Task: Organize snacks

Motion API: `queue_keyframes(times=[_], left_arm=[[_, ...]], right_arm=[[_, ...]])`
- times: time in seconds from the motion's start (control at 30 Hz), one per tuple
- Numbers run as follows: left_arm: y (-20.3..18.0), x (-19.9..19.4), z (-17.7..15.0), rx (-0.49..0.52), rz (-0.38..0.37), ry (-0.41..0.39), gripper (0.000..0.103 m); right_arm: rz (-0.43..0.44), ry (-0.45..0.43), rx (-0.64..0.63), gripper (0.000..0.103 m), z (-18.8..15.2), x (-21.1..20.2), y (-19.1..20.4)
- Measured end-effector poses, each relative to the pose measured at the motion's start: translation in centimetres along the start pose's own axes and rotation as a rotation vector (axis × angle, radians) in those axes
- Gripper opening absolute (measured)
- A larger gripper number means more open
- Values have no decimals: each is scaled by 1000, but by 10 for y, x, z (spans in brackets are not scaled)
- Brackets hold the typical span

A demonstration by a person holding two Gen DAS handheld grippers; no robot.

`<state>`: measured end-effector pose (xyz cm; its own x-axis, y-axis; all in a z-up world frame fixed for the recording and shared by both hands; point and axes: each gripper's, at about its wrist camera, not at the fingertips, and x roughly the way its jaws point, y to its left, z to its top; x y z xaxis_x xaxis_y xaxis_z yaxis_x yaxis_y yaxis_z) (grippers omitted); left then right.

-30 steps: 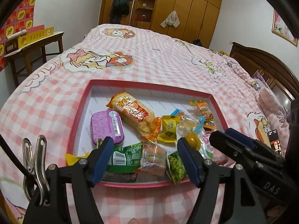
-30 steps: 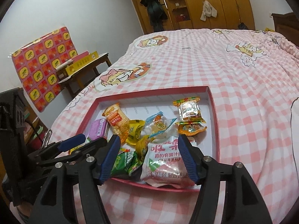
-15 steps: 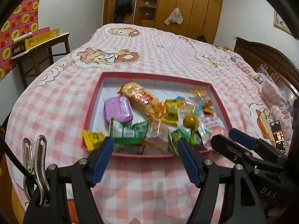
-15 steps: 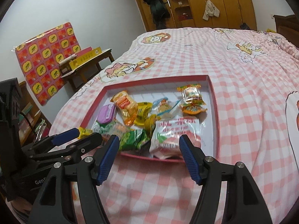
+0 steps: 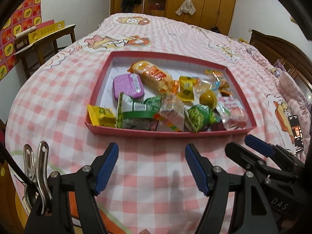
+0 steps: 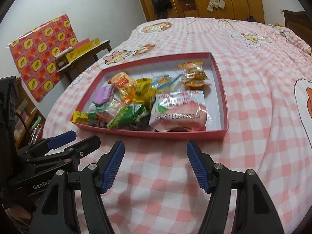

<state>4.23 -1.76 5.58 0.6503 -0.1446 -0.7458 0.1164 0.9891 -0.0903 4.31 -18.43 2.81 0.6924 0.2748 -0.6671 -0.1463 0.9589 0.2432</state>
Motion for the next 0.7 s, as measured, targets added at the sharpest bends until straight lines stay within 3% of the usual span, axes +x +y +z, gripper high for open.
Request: queue_keyframes(times=[0.7], left_arm=[[-3,34,-12,20,42,60,74]], right_arm=[[-60,78,22,68,-12,27,-8]])
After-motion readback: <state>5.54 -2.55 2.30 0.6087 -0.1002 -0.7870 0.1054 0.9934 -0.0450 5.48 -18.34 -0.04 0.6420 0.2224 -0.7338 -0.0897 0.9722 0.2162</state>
